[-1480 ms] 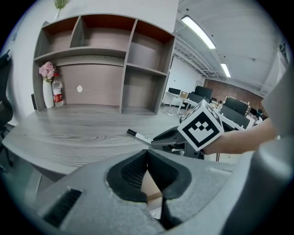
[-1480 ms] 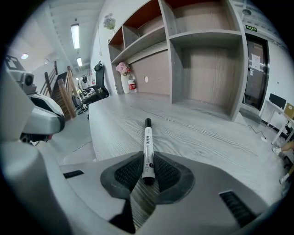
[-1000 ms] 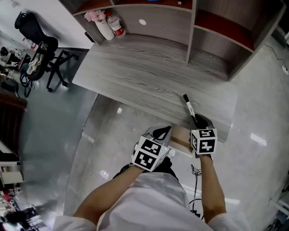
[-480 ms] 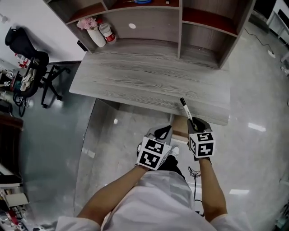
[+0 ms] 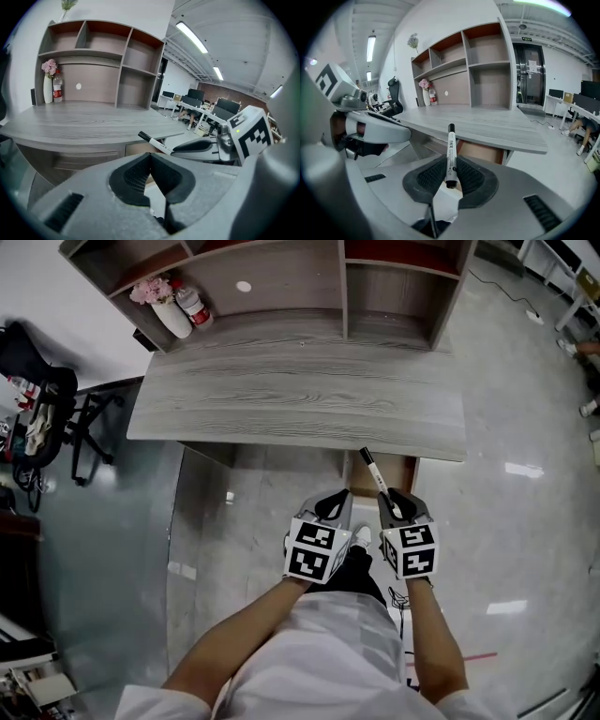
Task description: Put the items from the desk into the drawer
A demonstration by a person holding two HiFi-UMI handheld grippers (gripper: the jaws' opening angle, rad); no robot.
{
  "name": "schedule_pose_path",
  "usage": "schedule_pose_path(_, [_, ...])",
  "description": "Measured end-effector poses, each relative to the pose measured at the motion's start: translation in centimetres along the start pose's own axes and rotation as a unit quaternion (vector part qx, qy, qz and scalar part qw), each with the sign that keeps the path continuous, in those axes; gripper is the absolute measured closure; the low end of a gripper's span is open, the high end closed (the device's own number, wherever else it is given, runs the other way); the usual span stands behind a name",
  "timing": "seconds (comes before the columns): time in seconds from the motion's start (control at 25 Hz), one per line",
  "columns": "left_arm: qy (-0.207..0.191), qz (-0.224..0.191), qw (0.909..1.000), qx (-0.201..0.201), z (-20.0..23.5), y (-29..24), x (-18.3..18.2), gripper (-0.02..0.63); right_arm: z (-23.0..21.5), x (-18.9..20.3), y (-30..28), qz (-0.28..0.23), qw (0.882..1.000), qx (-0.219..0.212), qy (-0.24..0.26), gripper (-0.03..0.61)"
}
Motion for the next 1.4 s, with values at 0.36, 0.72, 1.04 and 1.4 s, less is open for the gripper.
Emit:
schedule_pose_path(0.36, [0.006, 0.020, 0.9998, -0.007, -0.3, -1.1, 1.3, 0.609, -0.1, 4.1, -1.1, 0.025, 1.000, -0.008, -0.015, 0.522])
schedule_pose_path(0.72, [0.006, 0.036, 0.9989, -0.029, 0.4, -3.3, 0.8, 0.609, -1.5, 5.9, -5.7, 0.058, 0.997, -0.034, -0.029, 0.522])
schedule_pose_path(1.04, [0.022, 0.042, 0.9978, -0.046, 1.4, -4.7, -0.6, 0.609, -2.5, 6.0, -8.8, 0.101, 0.992, -0.066, -0.038, 0.522])
schedule_pose_path(1.4, [0.046, 0.035, 0.9958, -0.071, 3.0, -5.3, -1.5, 0.609, -3.4, 6.3, -11.6, 0.165, 0.982, -0.087, -0.022, 0.518])
Point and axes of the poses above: the fingertips, and each gripper's own axes: y backward along the fingers, z to its left, x out of its underside, the point moved 6 cm from there along y, backward along the fingers, and after that the axes turned 4 degrees about y, right-handed, at the moved point
